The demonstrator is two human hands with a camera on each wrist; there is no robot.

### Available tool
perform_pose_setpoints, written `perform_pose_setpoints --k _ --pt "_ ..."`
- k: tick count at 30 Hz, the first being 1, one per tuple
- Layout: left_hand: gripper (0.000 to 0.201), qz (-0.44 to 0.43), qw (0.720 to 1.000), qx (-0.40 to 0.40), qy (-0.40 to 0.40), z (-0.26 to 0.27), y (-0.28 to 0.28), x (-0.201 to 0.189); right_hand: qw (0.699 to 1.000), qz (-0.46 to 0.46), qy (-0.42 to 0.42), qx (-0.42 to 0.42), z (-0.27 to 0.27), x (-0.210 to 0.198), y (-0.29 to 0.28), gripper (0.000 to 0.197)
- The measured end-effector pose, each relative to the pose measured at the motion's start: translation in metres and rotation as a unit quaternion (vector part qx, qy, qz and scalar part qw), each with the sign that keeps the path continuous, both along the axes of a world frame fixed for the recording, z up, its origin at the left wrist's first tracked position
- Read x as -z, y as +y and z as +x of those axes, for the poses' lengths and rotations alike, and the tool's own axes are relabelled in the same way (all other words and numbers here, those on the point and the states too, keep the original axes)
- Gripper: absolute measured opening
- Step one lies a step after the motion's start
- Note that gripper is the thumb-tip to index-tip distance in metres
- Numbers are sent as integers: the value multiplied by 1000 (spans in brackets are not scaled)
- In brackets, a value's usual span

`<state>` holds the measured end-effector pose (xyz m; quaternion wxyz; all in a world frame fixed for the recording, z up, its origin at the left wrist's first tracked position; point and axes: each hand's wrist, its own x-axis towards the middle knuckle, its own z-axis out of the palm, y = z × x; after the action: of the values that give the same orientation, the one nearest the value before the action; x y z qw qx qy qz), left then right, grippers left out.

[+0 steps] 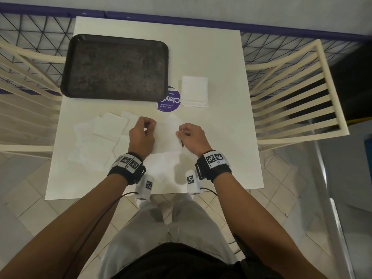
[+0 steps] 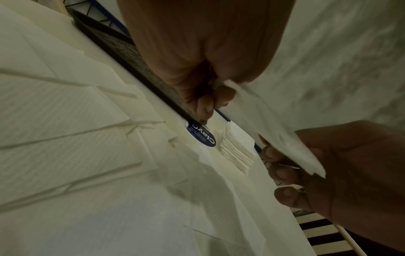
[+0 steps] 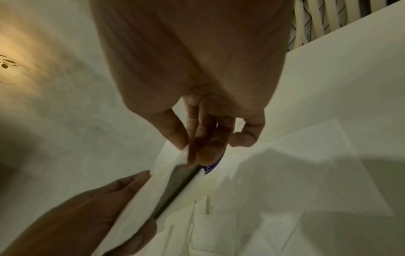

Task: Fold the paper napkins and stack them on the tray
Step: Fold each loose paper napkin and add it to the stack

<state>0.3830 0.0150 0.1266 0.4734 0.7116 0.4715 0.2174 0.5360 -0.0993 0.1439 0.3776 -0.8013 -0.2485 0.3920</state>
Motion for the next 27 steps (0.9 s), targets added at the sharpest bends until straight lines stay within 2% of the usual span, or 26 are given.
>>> perform_pose_setpoints --k 5,11,16,21,27 --pt "30 -79 996 21 20 6 -2 3 999 2 -42 22 36 0 11 6" --pt "19 -128 984 93 78 6 -7 22 991 8 -90 96 107 -2 41 20" --pt "14 -159 970 126 136 7 -10 44 984 -16 -127 124 155 5 68 22" --pt "6 -123 959 151 206 11 -11 57 979 -37 -146 136 180 17 83 21" --pt "6 -112 953 117 255 24 -13 57 979 -55 -146 133 190 28 91 20"
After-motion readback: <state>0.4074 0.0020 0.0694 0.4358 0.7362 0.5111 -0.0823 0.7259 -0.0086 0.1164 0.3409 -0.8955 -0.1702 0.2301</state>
